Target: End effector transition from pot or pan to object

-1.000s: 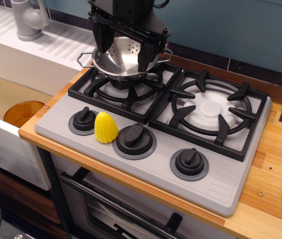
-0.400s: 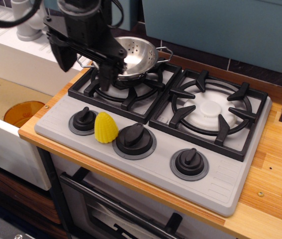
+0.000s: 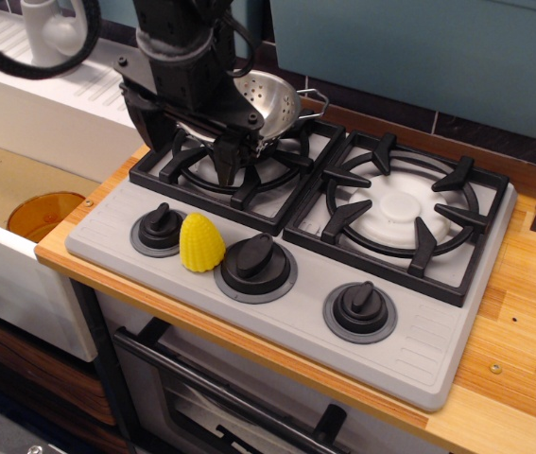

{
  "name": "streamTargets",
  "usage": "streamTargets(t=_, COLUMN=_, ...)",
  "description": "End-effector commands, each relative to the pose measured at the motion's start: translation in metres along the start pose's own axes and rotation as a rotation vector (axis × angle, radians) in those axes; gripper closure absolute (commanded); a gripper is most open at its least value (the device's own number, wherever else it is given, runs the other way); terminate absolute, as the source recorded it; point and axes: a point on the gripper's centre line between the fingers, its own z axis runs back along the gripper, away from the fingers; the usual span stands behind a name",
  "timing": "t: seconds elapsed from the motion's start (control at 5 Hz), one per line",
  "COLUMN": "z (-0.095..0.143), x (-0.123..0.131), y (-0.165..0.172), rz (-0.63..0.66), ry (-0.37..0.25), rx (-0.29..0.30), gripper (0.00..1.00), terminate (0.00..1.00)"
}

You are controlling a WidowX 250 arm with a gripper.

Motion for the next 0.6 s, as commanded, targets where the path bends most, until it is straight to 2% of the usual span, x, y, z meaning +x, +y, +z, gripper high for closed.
streamTargets(t=0.0, z=-0.003, x=0.002, y=0.003, rz=-0.009, ry=-0.04, rx=-0.022, gripper=0.0, terminate=0.0)
streamTargets(t=0.4, z=0.003, x=-0.016, y=-0.002, rz=0.016, ry=-0.03, rx=-0.025, gripper=0.0, terminate=0.0)
